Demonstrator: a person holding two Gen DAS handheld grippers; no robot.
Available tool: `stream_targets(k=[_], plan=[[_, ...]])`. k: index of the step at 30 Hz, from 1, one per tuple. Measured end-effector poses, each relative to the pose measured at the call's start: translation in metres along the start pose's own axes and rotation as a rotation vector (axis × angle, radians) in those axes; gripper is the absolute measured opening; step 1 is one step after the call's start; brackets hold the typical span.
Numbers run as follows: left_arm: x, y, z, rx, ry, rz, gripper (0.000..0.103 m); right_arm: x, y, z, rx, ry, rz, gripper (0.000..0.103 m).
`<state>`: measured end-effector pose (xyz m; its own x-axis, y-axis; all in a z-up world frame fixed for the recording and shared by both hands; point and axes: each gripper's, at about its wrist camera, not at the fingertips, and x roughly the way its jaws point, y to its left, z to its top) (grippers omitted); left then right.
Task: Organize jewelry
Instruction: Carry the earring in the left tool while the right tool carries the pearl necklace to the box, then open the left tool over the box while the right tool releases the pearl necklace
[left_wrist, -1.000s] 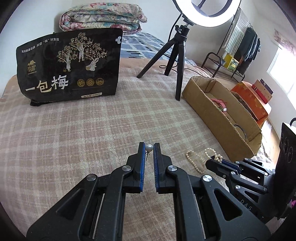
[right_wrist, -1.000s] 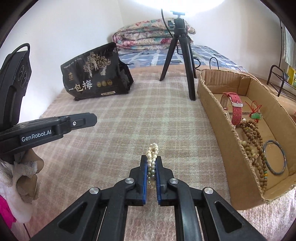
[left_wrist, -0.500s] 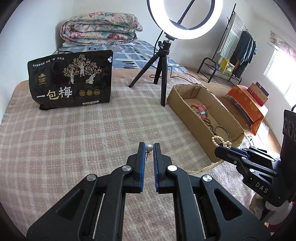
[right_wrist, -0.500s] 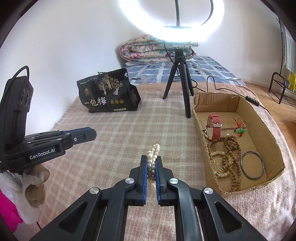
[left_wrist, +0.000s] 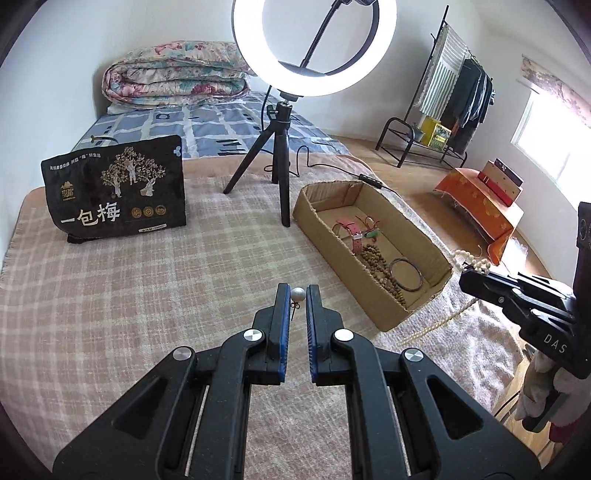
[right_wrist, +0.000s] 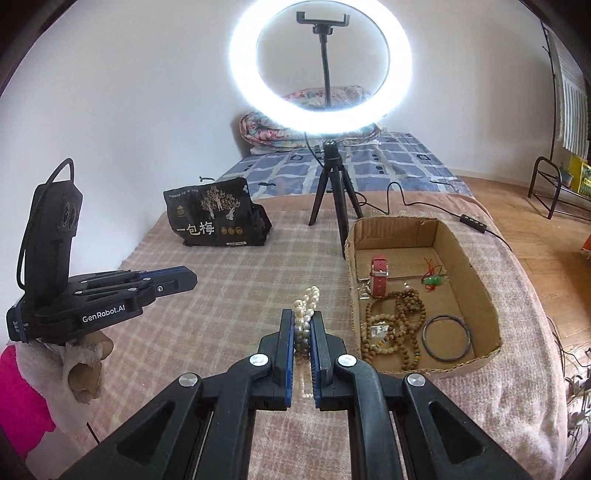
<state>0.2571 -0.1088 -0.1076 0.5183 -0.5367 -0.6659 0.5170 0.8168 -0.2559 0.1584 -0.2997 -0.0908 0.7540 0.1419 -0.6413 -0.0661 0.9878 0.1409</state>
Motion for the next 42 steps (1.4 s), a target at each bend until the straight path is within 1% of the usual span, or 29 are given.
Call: stream_targets(k=[8,17,25,36,42], plan=[[0.01,-0.029,0.019,0.025,-0.012,-0.022,0.006,-0.028,-0.034,0.014,0.017,-0.049,-0.041,0.005],[0.041,-0.054,0.049,0.047,-0.016,-0.035,0.006,-0.034,-0.074,0.028,0.032,-0.079,-0.069,0.005],[0.083,-0.072,0.075,0.06,-0.009,-0.042,0.006,-0.017,-0.105,0.034,0.037,-0.069,-0.083,0.005],[0.146,-0.091,0.094,0.083,0.019,-0.039,0.006,0.023,-0.134,0.029,0.045,-0.026,-0.074,0.005],[0.177,-0.094,0.105,0.062,0.027,-0.038,0.006,0.043,-0.146,0.023,0.05,0.005,-0.067,0.005]])
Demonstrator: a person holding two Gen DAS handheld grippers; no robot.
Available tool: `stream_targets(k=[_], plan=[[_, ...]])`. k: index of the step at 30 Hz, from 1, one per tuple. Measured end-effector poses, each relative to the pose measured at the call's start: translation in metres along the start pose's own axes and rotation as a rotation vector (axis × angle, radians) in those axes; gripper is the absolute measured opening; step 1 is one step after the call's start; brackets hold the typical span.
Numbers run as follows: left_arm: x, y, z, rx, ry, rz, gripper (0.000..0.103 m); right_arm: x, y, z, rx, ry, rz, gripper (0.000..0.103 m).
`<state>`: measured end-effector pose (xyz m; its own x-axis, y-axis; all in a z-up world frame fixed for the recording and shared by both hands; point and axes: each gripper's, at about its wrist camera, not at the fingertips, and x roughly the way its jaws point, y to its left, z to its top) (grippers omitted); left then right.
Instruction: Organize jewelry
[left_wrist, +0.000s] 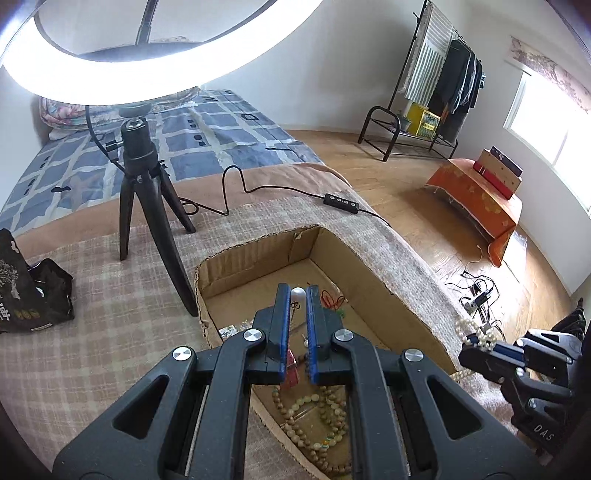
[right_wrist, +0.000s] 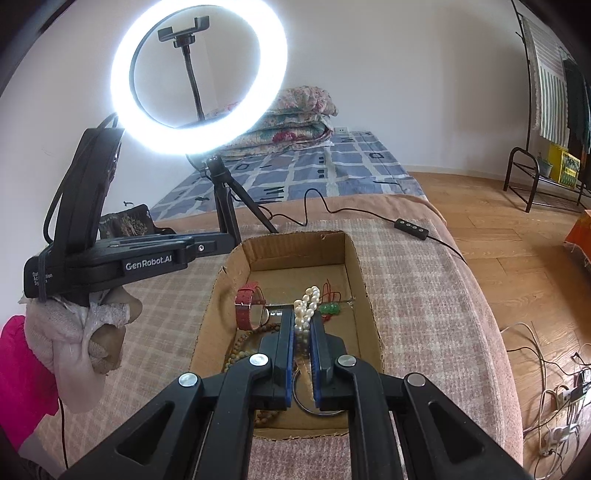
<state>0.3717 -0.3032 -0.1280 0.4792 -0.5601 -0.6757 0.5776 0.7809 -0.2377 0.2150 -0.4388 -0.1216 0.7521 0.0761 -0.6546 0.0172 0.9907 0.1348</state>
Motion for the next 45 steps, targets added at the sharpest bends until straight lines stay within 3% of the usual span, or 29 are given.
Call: stream_targets(k=[18,19,21,22,23,28,31,34,37,45], plan=[[0.03,-0.002,0.005,-0.035,-0.007,0.041,0.006,0.034,-0.01,-0.014,-0.013,0.062,-0.059,0.01],[0.03,-0.002,0.006,-0.037,-0.008,0.043,0.007,0.034,-0.01,-0.014,-0.015,0.06,-0.065,0.018],[0.028,-0.002,0.006,-0.038,-0.008,0.043,0.024,0.031,-0.008,-0.015,-0.019,0.053,-0.07,0.028],[0.026,-0.002,0.006,-0.035,-0.015,0.042,0.039,0.031,-0.007,-0.015,-0.02,0.055,-0.069,0.029],[0.024,-0.003,0.006,-0.03,-0.025,0.045,0.047,0.031,-0.007,-0.015,-0.021,0.059,-0.072,0.031],[0.019,-0.007,0.004,0.003,-0.032,0.062,0.049,0.027,-0.001,-0.018,-0.038,0.045,-0.116,0.078],[0.015,-0.006,0.003,0.0,-0.035,0.064,0.052,0.022,0.003,-0.019,-0.046,0.03,-0.155,0.092],[0.007,-0.006,0.002,-0.008,-0.046,0.063,0.061,0.018,0.005,-0.019,-0.051,0.027,-0.186,0.098],[-0.001,-0.007,0.002,-0.005,-0.053,0.068,0.061,0.013,0.007,-0.018,-0.057,0.019,-0.227,0.103],[-0.037,-0.012,0.0,0.004,-0.083,0.088,0.062,-0.009,0.015,-0.016,-0.047,0.001,-0.245,0.103]])
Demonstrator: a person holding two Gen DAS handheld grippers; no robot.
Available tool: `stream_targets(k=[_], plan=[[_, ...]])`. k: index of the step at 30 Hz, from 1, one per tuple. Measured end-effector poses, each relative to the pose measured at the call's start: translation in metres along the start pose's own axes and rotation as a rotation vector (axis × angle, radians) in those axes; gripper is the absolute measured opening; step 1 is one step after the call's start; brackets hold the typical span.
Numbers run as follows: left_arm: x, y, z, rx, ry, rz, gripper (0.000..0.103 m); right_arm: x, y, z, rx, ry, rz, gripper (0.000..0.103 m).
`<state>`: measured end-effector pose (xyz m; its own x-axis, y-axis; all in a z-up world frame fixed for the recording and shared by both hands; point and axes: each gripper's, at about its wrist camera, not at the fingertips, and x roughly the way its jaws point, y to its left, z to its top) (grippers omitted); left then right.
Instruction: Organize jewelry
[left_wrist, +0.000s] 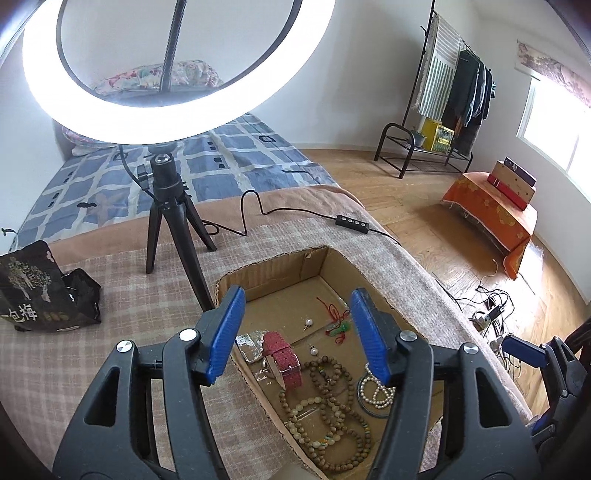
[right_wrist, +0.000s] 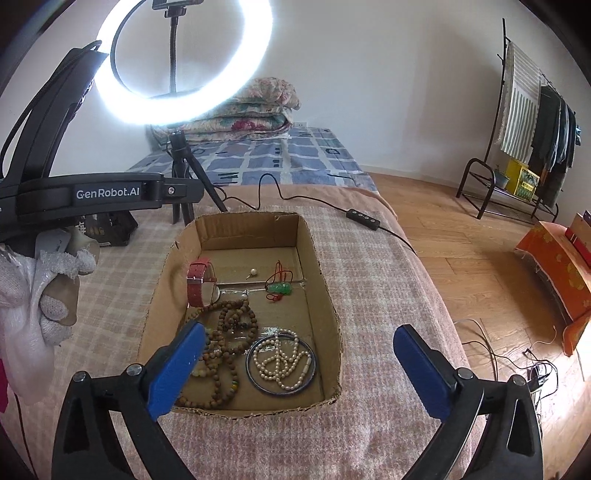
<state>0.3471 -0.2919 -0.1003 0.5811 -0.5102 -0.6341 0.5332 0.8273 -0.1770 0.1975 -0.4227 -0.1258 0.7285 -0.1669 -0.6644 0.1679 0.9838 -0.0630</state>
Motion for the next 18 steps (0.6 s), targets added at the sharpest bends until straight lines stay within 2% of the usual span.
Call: stream_targets(k=[18], plan=[[-0.139,-0.013,-0.002,0.059,-0.147,0.033,0.07,-0.101,0.007,0.012,-0.011,-0.1,-0.06,0.103]])
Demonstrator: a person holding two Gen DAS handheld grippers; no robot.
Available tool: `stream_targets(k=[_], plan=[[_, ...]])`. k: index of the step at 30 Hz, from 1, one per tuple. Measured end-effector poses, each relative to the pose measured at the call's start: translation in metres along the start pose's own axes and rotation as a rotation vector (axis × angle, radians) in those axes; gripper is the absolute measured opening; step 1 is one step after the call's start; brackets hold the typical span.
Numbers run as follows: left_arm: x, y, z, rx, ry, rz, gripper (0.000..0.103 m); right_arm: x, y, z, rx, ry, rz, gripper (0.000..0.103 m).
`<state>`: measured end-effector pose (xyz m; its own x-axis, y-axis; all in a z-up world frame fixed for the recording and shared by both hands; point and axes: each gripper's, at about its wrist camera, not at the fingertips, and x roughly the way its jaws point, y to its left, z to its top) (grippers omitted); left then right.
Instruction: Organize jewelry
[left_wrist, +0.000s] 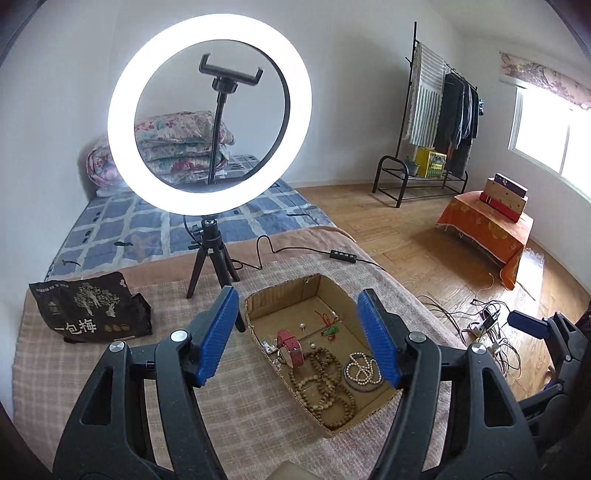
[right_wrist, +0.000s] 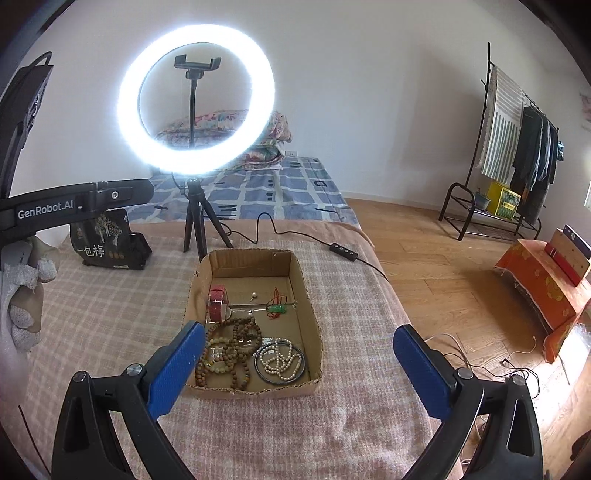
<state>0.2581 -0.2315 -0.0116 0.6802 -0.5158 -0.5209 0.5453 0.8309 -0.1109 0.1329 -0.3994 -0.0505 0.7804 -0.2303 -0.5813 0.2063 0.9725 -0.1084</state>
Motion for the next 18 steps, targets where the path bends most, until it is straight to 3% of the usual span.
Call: stream_targets(k=[2,4,15,18], plan=[[-0.016,-0.001,-0.001,0.007,-0.012,0.002,0.082,-0.013,-0.001,0.001,0.002,-0.009,-0.006,0.103],[-0.033,-0.002,-0.004,-0.002,-0.027,0.004,0.086,-0.024,-0.005,0.002,0.009,-0.017,-0.011,0.103],[-0.112,-0.004,-0.039,-0.034,-0.043,0.036,0.098,-0.074,-0.017,-0.006,0.079,-0.035,-0.023,0.103],[-0.124,-0.009,-0.047,-0.002,-0.04,0.047,0.098,-0.081,-0.012,-0.013,0.085,-0.044,-0.023,0.103]])
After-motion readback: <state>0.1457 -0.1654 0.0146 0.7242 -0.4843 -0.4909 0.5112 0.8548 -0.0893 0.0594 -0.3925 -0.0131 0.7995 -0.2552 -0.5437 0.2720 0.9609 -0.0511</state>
